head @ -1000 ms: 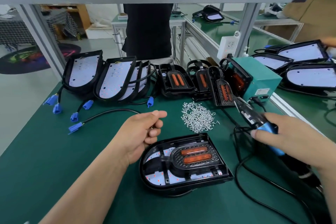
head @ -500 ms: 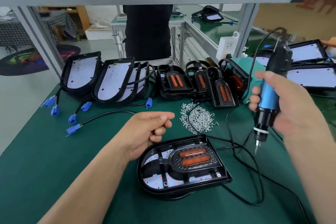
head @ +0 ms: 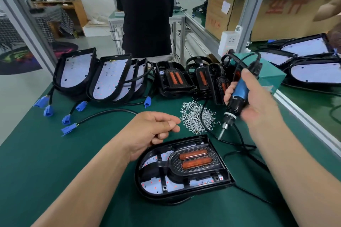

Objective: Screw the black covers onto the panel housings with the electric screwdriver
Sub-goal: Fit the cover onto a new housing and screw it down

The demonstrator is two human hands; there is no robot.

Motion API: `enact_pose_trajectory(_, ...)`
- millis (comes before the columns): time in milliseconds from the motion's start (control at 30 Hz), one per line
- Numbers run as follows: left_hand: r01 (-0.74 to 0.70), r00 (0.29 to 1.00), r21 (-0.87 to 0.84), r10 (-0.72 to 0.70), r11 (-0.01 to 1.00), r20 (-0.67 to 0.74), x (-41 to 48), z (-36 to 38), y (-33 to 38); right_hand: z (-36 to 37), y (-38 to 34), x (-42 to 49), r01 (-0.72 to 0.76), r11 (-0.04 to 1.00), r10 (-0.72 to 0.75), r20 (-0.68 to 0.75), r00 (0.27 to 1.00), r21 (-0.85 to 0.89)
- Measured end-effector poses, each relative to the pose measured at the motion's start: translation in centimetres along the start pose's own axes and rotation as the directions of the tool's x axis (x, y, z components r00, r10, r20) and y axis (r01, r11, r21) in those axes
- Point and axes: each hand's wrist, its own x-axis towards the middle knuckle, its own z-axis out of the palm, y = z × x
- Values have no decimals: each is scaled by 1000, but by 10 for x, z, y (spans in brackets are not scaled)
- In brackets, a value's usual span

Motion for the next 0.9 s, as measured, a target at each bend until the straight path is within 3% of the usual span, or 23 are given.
enact_pose_trajectory(433,41,999,50,-41,998,12,-4,6,5,27,11,4,41,981,-37,-24,999,188)
enact_pose_trajectory(733,-16,998,151,7,988,60,-7,10,2,42,45,-21,126,937,-110,-66,992,326)
enact_pose_trajectory(900,-49,998,126,42,991,56,-6,7,-2,42,40,-26,160,893,-155,-47,987,421)
